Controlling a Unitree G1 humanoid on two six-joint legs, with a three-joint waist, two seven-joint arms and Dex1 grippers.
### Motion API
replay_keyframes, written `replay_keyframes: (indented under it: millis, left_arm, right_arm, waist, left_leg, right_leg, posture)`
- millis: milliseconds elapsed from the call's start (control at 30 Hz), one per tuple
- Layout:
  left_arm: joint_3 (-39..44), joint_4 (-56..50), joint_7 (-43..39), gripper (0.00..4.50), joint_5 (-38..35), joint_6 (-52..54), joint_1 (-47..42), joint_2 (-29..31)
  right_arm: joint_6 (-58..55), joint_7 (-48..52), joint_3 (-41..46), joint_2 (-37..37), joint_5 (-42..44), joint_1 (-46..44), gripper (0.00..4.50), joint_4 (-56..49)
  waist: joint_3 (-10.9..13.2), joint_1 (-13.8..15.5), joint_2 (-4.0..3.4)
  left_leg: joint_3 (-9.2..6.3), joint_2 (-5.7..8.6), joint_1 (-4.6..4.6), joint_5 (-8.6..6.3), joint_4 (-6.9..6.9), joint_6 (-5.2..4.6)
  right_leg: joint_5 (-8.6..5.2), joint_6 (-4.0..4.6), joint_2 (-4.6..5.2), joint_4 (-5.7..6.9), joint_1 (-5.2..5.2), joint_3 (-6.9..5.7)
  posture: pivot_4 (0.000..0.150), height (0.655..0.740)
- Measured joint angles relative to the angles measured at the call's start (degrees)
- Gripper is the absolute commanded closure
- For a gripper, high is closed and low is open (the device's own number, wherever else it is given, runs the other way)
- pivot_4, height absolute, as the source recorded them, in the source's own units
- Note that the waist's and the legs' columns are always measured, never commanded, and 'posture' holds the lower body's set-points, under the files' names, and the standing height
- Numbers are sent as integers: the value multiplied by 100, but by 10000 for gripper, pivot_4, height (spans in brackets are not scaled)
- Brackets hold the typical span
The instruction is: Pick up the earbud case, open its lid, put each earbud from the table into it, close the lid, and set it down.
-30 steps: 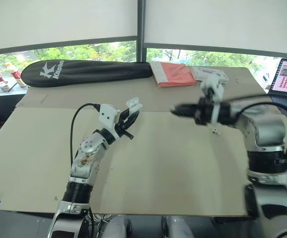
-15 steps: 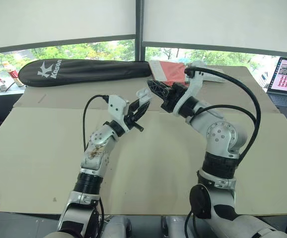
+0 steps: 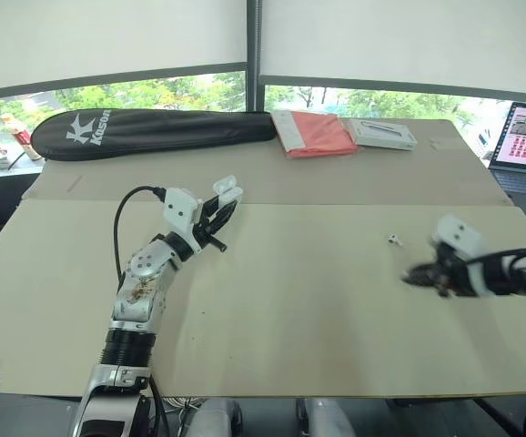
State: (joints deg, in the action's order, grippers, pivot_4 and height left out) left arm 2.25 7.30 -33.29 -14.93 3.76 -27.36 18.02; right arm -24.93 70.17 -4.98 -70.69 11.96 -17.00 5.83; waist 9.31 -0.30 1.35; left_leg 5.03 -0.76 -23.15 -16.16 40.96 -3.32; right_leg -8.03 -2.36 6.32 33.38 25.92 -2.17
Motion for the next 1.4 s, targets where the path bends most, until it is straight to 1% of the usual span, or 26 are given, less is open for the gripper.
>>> replay_keyframes:
  millis: [133, 167, 233, 300, 367, 500, 600, 667, 800, 1100, 1267, 1400]
  left_arm:
    - [-4, 18, 2, 39308, 39, -24, -7, 2]
    - [-3, 17, 1, 39308, 39, -29, -10, 2]
    - [3, 13, 5, 39308, 43, -31, -5, 16]
    - [6, -23, 6, 39308, 44, -30, 40, 42]
    - [17, -110, 11, 39308, 43, -23, 151, 83]
    - [32, -258, 40, 39308, 43, 9, 316, 160]
    - [42, -359, 69, 39308, 39, 16, 337, 188]
    - [42, -418, 80, 39308, 37, 20, 339, 188]
    - [41, -424, 108, 39308, 36, 31, 339, 189]
    - [37, -424, 124, 39308, 36, 34, 394, 179]
    - [23, -425, 134, 39308, 37, 34, 414, 152]
    - [19, -429, 168, 39308, 37, 35, 450, 127]
  right_arm:
    - [1791, 600, -619, -20, -865, -287, 41248, 1422]
    - [2005, 653, -692, -10, -976, -354, 41248, 1607]
    - [2775, 818, -978, 38, -1399, -763, 41248, 2248]
    - [3501, 905, -1184, 36, -1843, -1136, 41248, 2834]
    - [4108, 954, -1330, 22, -2200, -1329, 41248, 3350]
    - [4908, 953, -1478, 50, -2574, -1593, 41248, 4127]
    - [5139, 942, -1478, 147, -2703, -1755, 41248, 4455]
    - [5203, 943, -1464, 222, -2752, -1862, 31124, 4618]
    - [5258, 918, -1443, 288, -2770, -2001, 18027, 4761]
    - [5689, 973, -1465, 276, -3085, -2041, 18027, 4895]
    - [6143, 897, -1623, 280, -3402, -2229, 18027, 5052]
    - [6242, 848, -1683, 349, -3548, -2386, 18027, 5200]
  waist:
    - [1, -61, -1]
    - [2, -62, -3]
    - [2, -70, -6]
    - [2, -55, -7]
    - [2, -39, -7]
    - [2, 11, -6]
    - [2, 20, -6]
    - [2, 13, -5]
    - [2, 11, -5]
    - [2, 58, -6]
    - [2, 56, -6]
    - [2, 44, -5]
  left_leg:
    - [-1, -12, 53, 5, -9, 10]
    - [-1, -12, 56, 5, -14, 10]
    - [0, -11, 62, 4, -22, 11]
    - [-1, -11, 61, 5, -23, 12]
    - [-2, -9, 60, 4, -22, 11]
    - [-3, -7, 59, -1, -14, 2]
    - [-3, -6, 67, -4, -6, -3]
    - [-3, -8, 79, -4, -8, -2]
    - [-4, -10, 84, -2, -19, 3]
    - [-7, -7, 83, -2, -14, 2]
    - [-5, -7, 83, -1, -15, 3]
    - [-5, -8, 83, -1, -15, 3]
  right_leg:
    - [-10, -17, -14, -15, -52, 1]
    - [-11, -18, -14, -16, -54, 2]
    - [-10, -14, -14, -16, -55, 4]
    - [3, 10, -15, -17, -58, 4]
    - [2, 9, -13, -23, -65, 3]
    - [1, 7, 3, -29, -74, 2]
    - [3, 9, 9, -29, -85, 2]
    - [4, 9, 9, -28, -93, 2]
    - [3, 9, 6, -25, -92, 1]
    - [3, 10, 9, -26, -97, -1]
    - [3, 9, 9, -26, -95, -1]
    - [3, 10, 9, -26, -96, -1]
  posture:
    - [1500, 7400]
    - [1500, 7400]
    - [1500, 7400]
    - [1500, 7400]
    - [1500, 7400]
    - [1500, 7400]
    - [1500, 7400]
    - [1500, 7400]
    - [1500, 7400]
    - [1500, 7400]
    - [1500, 7400]
    - [1500, 7400]
